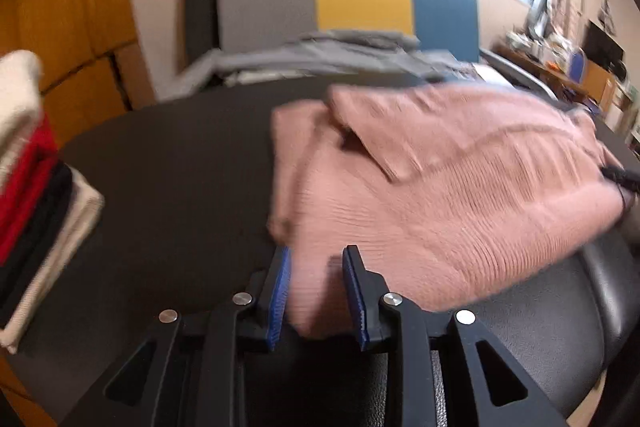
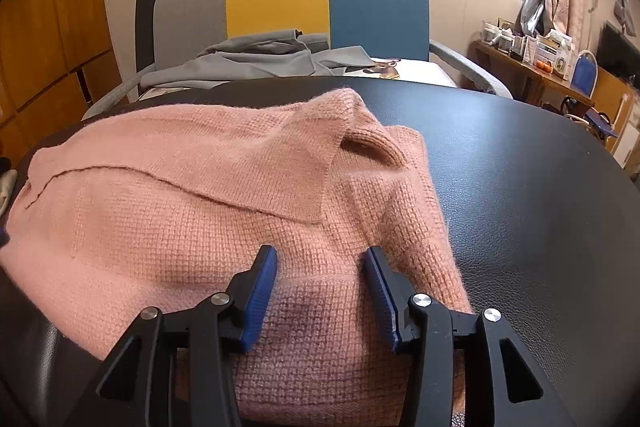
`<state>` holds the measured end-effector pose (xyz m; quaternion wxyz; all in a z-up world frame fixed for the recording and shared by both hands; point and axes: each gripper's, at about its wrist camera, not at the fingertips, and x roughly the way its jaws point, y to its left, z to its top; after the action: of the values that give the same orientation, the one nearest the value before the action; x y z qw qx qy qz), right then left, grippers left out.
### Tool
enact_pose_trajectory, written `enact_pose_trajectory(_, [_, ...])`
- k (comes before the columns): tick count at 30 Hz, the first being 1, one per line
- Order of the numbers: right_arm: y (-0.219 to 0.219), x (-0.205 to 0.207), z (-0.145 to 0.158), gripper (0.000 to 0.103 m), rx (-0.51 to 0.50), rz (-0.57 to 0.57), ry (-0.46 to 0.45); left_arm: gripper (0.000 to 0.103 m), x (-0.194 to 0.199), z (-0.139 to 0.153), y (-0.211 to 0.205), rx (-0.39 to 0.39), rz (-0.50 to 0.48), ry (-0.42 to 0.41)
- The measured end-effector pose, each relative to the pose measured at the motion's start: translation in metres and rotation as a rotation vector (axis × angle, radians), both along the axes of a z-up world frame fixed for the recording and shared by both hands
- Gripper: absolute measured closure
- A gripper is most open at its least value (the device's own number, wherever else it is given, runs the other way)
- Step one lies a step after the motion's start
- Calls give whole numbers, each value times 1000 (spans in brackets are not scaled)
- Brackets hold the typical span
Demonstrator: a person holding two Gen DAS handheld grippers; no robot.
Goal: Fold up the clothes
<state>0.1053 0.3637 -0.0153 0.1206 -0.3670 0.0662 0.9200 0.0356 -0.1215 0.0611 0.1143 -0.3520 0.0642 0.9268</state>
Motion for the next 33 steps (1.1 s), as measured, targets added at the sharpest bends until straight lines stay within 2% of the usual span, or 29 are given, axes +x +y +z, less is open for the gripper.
enact_pose_trajectory(2, [3, 1, 1, 53, -30, 10, 7, 78, 3, 13, 2, 89, 35, 35])
enact_pose_trajectory(4, [10, 5, 8, 53, -101, 22, 24, 77, 7, 24, 20, 180, -17, 53])
enact_pose_trajectory(5, [13, 10, 13, 53, -146, 15, 38, 77, 8, 26, 36, 195, -66, 57])
enact_pose_trajectory(8, [15, 28, 28, 53, -270, 11, 92, 76, 8, 17, 100, 112, -237, 46])
enact_pose_trajectory(10, [8, 32, 27, 53, -234, 29, 42, 76, 6, -1, 139, 12, -313, 2])
enact_pose_trajectory(12, [13, 38, 17, 53, -205, -5, -10, 76, 3, -19, 156, -50, -323, -48])
enact_pose_trajectory(14, [27, 52, 12, 53, -264, -51, 10, 76, 5, -20, 152, -24, -304, -44])
enact_pose_trajectory(17, [50, 80, 13, 49, -394, -109, 112, 76, 0, -23, 133, 100, -298, -92])
enact_pose_trajectory(19, [61, 91, 13, 44, -422, -134, 151, 76, -1, -25, 122, 163, -290, -104])
enact_pose_trajectory(20, [65, 92, 13, 39, -412, -150, 145, 76, 2, -26, 120, 170, -288, -99])
enact_pose_trajectory(23, [81, 87, 3, 39, -422, -161, 114, 76, 9, -27, 121, 156, -282, -77])
enact_pose_trajectory(25, [89, 78, -5, 39, -502, -102, 112, 76, 11, -27, 122, 151, -279, -69])
enact_pose_trajectory(33, [95, 31, -17, 42, -637, 13, 136, 76, 10, -31, 117, 196, -282, -83])
